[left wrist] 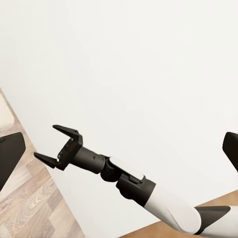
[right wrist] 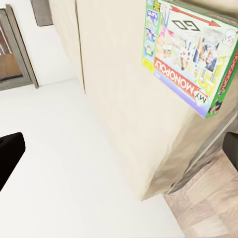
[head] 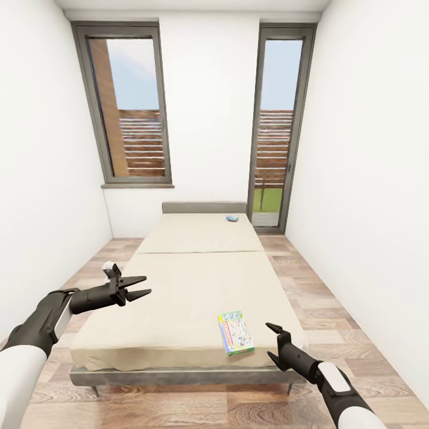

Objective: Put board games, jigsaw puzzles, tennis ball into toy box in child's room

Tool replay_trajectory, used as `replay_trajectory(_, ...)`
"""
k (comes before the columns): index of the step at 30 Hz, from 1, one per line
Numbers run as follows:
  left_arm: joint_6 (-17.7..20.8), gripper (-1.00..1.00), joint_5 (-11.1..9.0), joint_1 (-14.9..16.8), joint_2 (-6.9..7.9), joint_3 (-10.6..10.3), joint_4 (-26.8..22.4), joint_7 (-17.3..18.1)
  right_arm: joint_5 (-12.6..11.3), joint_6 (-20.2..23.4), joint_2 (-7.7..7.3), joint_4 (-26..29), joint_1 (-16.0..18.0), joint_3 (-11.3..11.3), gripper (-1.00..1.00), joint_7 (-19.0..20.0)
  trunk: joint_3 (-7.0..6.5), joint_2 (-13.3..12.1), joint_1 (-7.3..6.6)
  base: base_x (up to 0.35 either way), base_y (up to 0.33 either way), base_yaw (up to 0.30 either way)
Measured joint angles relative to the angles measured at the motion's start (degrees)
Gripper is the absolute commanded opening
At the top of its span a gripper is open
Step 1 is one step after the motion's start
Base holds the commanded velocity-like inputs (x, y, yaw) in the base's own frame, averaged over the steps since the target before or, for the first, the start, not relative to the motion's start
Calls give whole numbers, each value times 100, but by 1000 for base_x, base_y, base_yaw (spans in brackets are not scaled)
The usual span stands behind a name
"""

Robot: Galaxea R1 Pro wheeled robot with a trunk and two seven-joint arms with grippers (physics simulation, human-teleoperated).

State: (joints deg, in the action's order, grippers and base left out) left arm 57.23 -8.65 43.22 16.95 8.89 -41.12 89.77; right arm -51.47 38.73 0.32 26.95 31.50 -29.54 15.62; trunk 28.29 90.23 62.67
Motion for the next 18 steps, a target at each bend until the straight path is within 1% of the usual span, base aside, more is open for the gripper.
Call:
replay_trajectory(2, 0, 100, -1, 0, 0, 0, -1, 0, -162, -3, 0, -7, 0, 4, 100, -9, 36, 80, 44, 0, 0, 0)
replay_trajectory(5, 0, 100, -5, 1, 0, 0, -1, 0, -285, -8, 0, -16, 0, 6, 100, -14, 90, 201, 110, 0, 0, 0)
replay_trajectory(8, 0, 100, -6, 0, 0, 0, -1, 0, -320, -25, -6, -89, 0, 1, 100, -6, 144, 321, 176, 0, 0, 0)
replay_trajectory(13, 0, 100, -7, -1, 0, 0, -1, 0, -361, -231, -78, -565, -1, 9, 100, 52, 234, 522, 286, 0, 0, 0)
replay_trajectory(18, -5, 100, -7, -1, 0, 0, -1, 0, -346, -353, -99, -712, 0, 10, 100, 314, 323, 722, 396, 0, 0, 0)
